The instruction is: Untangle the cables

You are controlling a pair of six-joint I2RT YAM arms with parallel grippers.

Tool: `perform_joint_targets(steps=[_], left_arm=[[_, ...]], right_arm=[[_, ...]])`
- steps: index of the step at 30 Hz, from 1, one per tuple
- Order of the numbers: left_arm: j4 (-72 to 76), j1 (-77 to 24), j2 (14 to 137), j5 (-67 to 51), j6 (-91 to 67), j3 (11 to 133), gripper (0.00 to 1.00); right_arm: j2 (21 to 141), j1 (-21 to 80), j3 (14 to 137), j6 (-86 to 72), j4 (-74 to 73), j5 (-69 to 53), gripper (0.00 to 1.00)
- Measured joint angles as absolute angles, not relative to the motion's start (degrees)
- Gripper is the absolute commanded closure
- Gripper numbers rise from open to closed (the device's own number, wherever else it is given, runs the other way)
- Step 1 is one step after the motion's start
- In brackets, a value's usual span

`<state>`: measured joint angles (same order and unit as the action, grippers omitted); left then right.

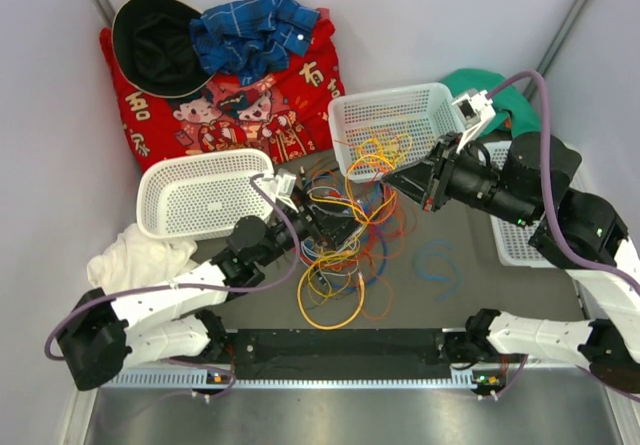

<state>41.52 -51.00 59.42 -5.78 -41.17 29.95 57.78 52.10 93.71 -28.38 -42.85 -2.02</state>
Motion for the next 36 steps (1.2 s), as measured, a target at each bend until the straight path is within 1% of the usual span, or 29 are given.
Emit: perform_joint_targets(steps=[4, 9, 10, 11, 13, 14, 15, 16, 17, 18, 19, 20, 21, 24, 27, 29, 33, 36], left_arm=[[44.8, -52.3, 63.3, -7.6, -40.5, 33.0, 0.01], [48.1, -54.2, 67.0, -9.4, -40.0, 35.5, 0.04], [48.5, -54.5, 67.7, -9.4, -39.8, 35.9, 0.06], [48.8, -54.7, 68.5, -9.4, -39.4, 36.2, 0.13], [48.8, -55.1, 69.8, -9.3, -38.9, 36.7, 0.48], [48.8, -55.1, 70.7, -9.1, -38.7, 37.2, 0.67], [48.2, -55.2, 71.7, -9.0, -38.0, 38.0, 1.00], [47.0, -55.2, 72.5, -8.8, -37.0, 39.1, 1.00], [45.9, -55.2, 73.0, -8.5, -37.2, 40.0, 1.00], [43.8, -55.2, 73.3, -8.0, -36.0, 41.1, 1.00], [41.2, -55.2, 73.2, -6.8, -35.5, 42.2, 1.00], [38.4, -55.2, 73.0, -5.3, -35.1, 43.5, 1.00], [35.5, -55.2, 72.5, -3.6, -34.7, 44.6, 1.00], [20.9, -54.9, 69.6, 4.1, -33.7, 50.1, 1.00], [7.0, -54.3, 66.9, 11.8, -32.8, 57.3, 1.00], [-1.2, -53.9, 65.1, 17.3, -31.9, 62.3, 1.00], [-14.2, -53.6, 63.5, 26.0, -29.1, 71.8, 1.00], [-20.9, -53.6, 65.1, 29.8, -26.7, 79.6, 1.00]], right_arm=[[57.3, 52.1, 92.6, -29.3, -42.4, -2.9, 1.00], [56.9, 52.1, 91.5, -29.9, -42.2, -3.2, 1.00], [56.8, 52.1, 91.4, -30.1, -42.2, -3.2, 1.00], [56.7, 52.1, 91.1, -30.2, -42.1, -3.2, 1.00], [56.5, 52.1, 90.6, -30.4, -41.8, -3.4, 1.00], [56.4, 52.1, 90.3, -30.6, -41.6, -3.6, 1.00], [56.3, 52.1, 90.3, -30.7, -41.6, -3.7, 1.00], [56.2, 52.1, 90.3, -30.7, -41.6, -3.8, 1.00], [56.1, 52.1, 90.3, -30.7, -41.6, -3.7, 0.96], [55.9, 52.1, 90.2, -30.7, -41.7, -3.4, 0.71], [55.4, 52.1, 89.9, -30.6, -41.7, -2.4, 0.59], [55.0, 52.1, 89.6, -30.7, -41.9, -1.6, 0.49], [54.2, 52.1, 89.1, -30.4, -42.1, -0.5, 0.33], [51.1, 52.1, 86.8, -29.6, -42.9, 3.3, 0.18], [48.0, 52.1, 83.9, -28.9, -43.7, 6.8, 0.15], [45.9, 52.1, 81.3, -28.6, -44.3, 9.0, 0.14], [44.3, 52.1, 76.5, -28.2, -44.4, 11.2, 0.17], [44.6, 52.1, 73.3, -27.9, -44.1, 11.1, 0.19]])
